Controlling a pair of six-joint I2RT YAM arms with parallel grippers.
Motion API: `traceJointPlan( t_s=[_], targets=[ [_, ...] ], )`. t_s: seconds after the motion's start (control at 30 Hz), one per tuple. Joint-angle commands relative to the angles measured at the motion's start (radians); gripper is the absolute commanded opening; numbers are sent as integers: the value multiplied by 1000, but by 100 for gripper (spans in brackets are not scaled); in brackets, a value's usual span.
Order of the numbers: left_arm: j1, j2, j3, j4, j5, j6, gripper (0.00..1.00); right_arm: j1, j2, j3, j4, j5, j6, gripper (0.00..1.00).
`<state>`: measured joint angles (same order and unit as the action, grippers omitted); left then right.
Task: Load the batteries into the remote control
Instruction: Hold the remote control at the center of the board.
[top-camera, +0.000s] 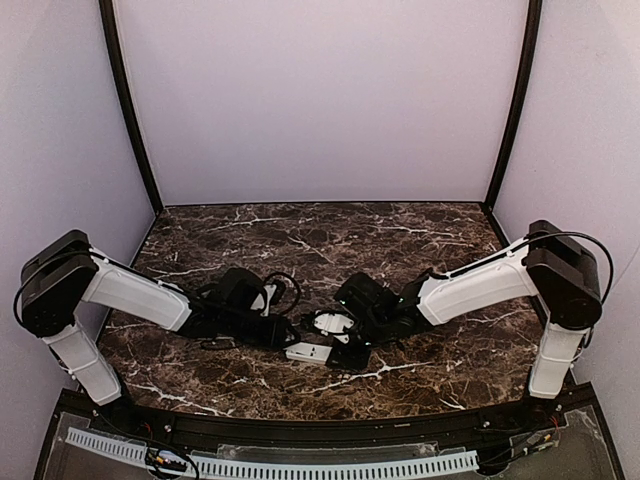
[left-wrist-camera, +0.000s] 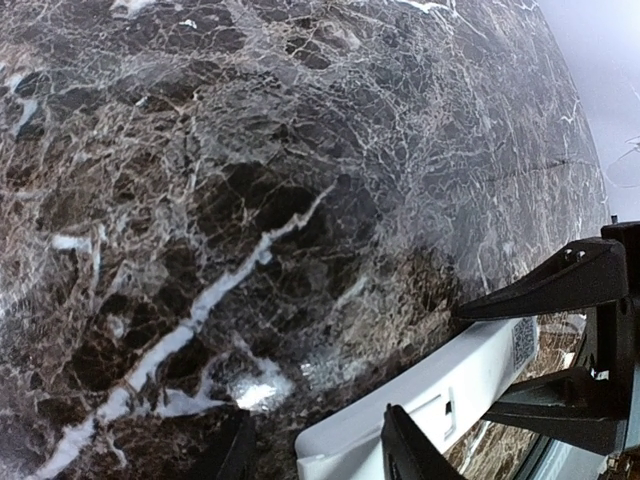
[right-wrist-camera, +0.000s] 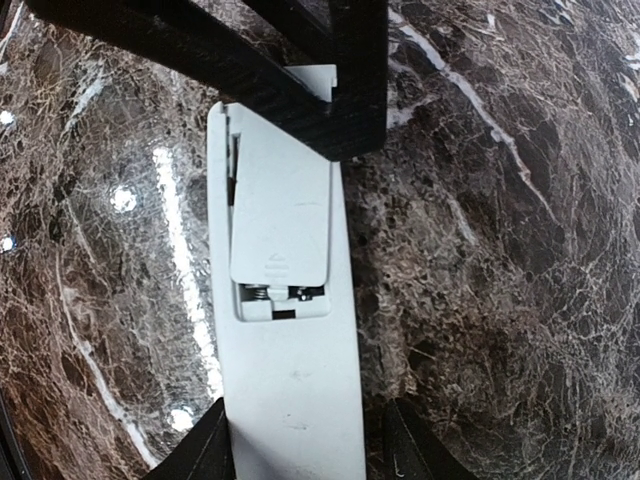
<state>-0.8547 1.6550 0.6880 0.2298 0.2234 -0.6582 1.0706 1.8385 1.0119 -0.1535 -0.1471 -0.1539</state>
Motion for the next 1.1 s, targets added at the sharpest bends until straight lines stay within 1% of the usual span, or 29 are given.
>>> traceJointPlan(
  t_s=[0.0, 0.33, 0.63, 1.03, 1.07],
  targets=[
    [-18, 4, 19, -47, -24, 24, 44, 4, 21, 19, 17, 20, 11, 48],
    [-37, -7, 13, -60, -48, 25, 42, 4, 30, 22, 16, 26, 16, 44],
    [-45, -29, 10, -99, -79, 5, 41, 7, 35, 23, 21, 54, 31, 38],
    [-49, -24, 9, -106, -85, -21, 39, 53, 69, 37, 10, 143, 70, 34],
    [-50, -24, 9, -107, -86, -22, 39, 54, 71, 40, 10, 168, 76, 33]
  ],
)
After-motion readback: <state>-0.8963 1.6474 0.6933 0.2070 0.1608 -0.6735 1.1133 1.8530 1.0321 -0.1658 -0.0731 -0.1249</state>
